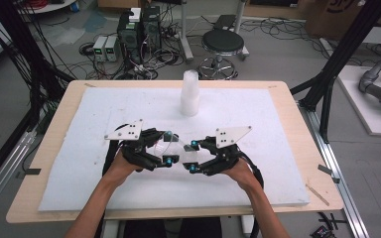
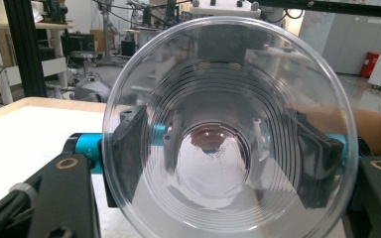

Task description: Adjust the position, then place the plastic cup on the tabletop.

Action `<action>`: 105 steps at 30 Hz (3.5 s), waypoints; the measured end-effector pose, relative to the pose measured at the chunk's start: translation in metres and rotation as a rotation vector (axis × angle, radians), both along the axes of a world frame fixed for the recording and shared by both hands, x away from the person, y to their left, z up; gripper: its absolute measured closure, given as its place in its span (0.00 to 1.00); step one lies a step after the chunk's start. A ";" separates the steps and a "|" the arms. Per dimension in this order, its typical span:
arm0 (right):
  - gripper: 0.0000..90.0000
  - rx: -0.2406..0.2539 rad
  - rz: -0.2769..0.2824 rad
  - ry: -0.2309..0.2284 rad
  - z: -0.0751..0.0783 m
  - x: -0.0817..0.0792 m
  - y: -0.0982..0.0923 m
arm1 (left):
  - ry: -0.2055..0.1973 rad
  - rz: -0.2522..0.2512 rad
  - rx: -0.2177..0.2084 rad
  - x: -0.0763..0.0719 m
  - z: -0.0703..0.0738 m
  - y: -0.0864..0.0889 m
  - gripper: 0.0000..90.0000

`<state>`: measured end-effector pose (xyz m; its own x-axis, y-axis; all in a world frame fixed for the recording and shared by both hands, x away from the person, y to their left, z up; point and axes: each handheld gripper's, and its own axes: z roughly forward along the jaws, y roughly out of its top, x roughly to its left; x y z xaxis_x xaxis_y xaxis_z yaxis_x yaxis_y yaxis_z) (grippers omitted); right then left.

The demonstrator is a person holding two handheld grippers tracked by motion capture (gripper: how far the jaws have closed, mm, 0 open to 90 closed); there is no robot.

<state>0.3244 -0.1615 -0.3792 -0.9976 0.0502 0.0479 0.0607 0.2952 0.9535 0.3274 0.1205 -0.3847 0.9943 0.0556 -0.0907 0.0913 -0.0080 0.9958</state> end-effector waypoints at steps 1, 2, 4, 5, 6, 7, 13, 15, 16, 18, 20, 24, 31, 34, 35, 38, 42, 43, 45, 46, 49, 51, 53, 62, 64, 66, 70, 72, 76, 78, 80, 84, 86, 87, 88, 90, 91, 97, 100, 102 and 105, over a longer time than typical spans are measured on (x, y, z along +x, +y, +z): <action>0.48 -0.003 0.001 0.003 0.000 0.000 0.000 | 0.000 0.000 0.000 0.000 0.000 0.000 0.36; 0.48 -0.002 0.003 0.002 0.000 0.000 0.000 | -0.002 -0.001 -0.002 0.000 0.000 0.000 0.36; 0.47 -0.003 0.001 0.001 0.000 -0.001 0.000 | -0.002 -0.002 -0.001 0.000 0.000 0.000 0.36; 0.45 -0.005 0.003 -0.004 0.000 -0.001 0.001 | -0.002 -0.001 -0.004 0.000 0.000 0.000 0.36; 0.36 -0.011 0.000 0.000 0.000 -0.001 0.001 | -0.005 0.003 -0.003 -0.001 0.001 0.000 0.36; 0.26 -0.017 -0.009 0.007 0.000 -0.001 0.002 | -0.006 0.005 -0.001 -0.001 0.001 0.001 0.36; 0.19 -0.065 -0.040 0.012 -0.003 -0.002 0.008 | -0.003 0.014 0.002 0.000 0.001 0.004 0.36; 0.19 -0.067 -0.047 0.011 -0.003 -0.003 0.008 | -0.005 0.015 0.005 0.000 0.002 0.005 0.36; 0.19 -0.071 -0.053 0.008 -0.003 -0.003 0.008 | -0.010 0.021 0.011 -0.001 0.003 0.007 0.36; 0.19 -0.074 -0.085 0.008 -0.004 -0.004 0.007 | -0.009 0.035 0.029 -0.001 0.005 0.009 0.36; 0.19 -0.077 -0.119 0.003 -0.005 -0.005 0.003 | -0.012 0.046 0.061 0.000 0.007 0.011 0.36; 0.19 -0.091 -0.246 0.006 -0.013 -0.009 -0.007 | -0.012 0.072 0.161 0.006 0.014 0.013 0.36; 0.19 -0.111 -0.405 0.006 -0.027 -0.014 -0.025 | -0.022 0.097 0.349 0.018 0.026 0.011 0.35; 0.19 -0.125 -0.512 -0.004 -0.031 -0.016 -0.039 | -0.030 0.100 0.448 0.027 0.032 0.009 0.35; 0.19 -0.126 -0.536 -0.004 -0.033 -0.016 -0.043 | -0.029 0.100 0.464 0.029 0.033 0.009 0.35; 0.19 -0.151 -0.628 0.002 -0.038 -0.016 -0.054 | -0.034 0.106 0.538 0.035 0.035 0.006 0.35; 0.19 -0.188 -0.716 0.017 -0.048 -0.014 -0.065 | -0.048 0.102 0.620 0.042 0.037 0.001 0.35; 0.19 -0.188 -0.716 0.017 -0.048 -0.014 -0.065 | -0.048 0.102 0.620 0.042 0.037 0.001 0.35; 0.19 -0.202 -0.753 0.027 -0.054 -0.013 -0.071 | -0.052 0.094 0.665 0.047 0.038 -0.001 0.35; 0.19 -0.206 -0.765 0.030 -0.056 -0.013 -0.073 | -0.052 0.094 0.665 0.047 0.038 -0.001 0.35; 0.19 -0.209 -0.790 0.034 -0.060 -0.012 -0.078 | -0.053 0.092 0.709 0.053 0.037 -0.003 0.35; 0.19 -0.211 -0.804 0.045 -0.064 -0.010 -0.082 | -0.055 0.094 0.735 0.056 0.037 -0.004 0.35; 0.19 -0.213 -0.819 0.055 -0.068 -0.009 -0.086 | -0.054 0.092 0.742 0.059 0.038 -0.005 0.35; 0.20 -0.210 -0.819 0.054 -0.074 -0.007 -0.088 | -0.058 0.098 0.787 0.062 0.036 -0.006 0.35; 0.20 -0.216 -0.819 0.057 -0.074 -0.008 -0.087 | -0.056 0.098 0.786 0.062 0.037 -0.006 0.35; 0.20 -0.219 -0.811 0.047 -0.074 -0.008 -0.087 | -0.057 0.101 0.778 0.062 0.038 -0.006 0.35; 0.20 -0.217 -0.812 0.060 -0.074 -0.008 -0.087 | -0.051 0.109 0.781 0.064 0.036 -0.006 0.35; 0.20 -0.215 -0.812 0.062 -0.074 -0.008 -0.087 | -0.050 0.110 0.783 0.065 0.036 -0.006 0.35; 0.20 -0.216 -0.810 0.060 -0.074 -0.007 -0.088 | -0.047 0.117 0.780 0.066 0.035 -0.006 0.35; 0.20 -0.219 -0.808 0.059 -0.074 -0.007 -0.088 | -0.043 0.116 0.787 0.067 0.034 -0.007 0.35; 0.20 -0.216 -0.808 0.061 -0.074 -0.007 -0.088 | -0.040 0.115 0.790 0.068 0.033 -0.008 0.35; 0.20 -0.215 -0.808 0.063 -0.074 -0.008 -0.088 | -0.022 0.109 0.807 0.072 0.023 -0.017 0.35; 0.20 -0.216 -0.807 0.062 -0.074 -0.008 -0.088 | -0.015 0.112 0.810 0.073 0.019 -0.019 0.35; 0.20 -0.219 -0.806 0.060 -0.074 -0.008 -0.088 | -0.012 0.109 0.809 0.074 0.017 -0.020 0.35; 0.20 -0.220 -0.804 0.056 -0.074 -0.008 -0.087 | -0.007 0.112 0.807 0.074 0.014 -0.021 0.35; 0.20 -0.221 -0.803 0.056 -0.075 -0.008 -0.087 | 0.001 0.117 0.820 0.076 0.009 -0.024 0.35; 0.20 -0.219 -0.801 0.059 -0.074 -0.008 -0.088 | 0.005 0.119 0.833 0.077 0.004 -0.027 0.35; 0.20 -0.222 -0.802 0.060 -0.074 -0.008 -0.087 | 0.002 0.121 0.850 0.077 0.000 -0.036 0.35; 0.20 -0.223 -0.801 0.058 -0.074 -0.008 -0.087 | 0.004 0.132 0.877 0.077 -0.004 -0.042 0.35; 0.20 -0.224 -0.799 0.056 -0.075 -0.008 -0.087 | 0.007 0.136 0.883 0.077 -0.005 -0.043 0.35; 0.20 -0.224 -0.799 0.057 -0.074 -0.008 -0.087 | 0.011 0.138 0.895 0.077 -0.007 -0.048 0.35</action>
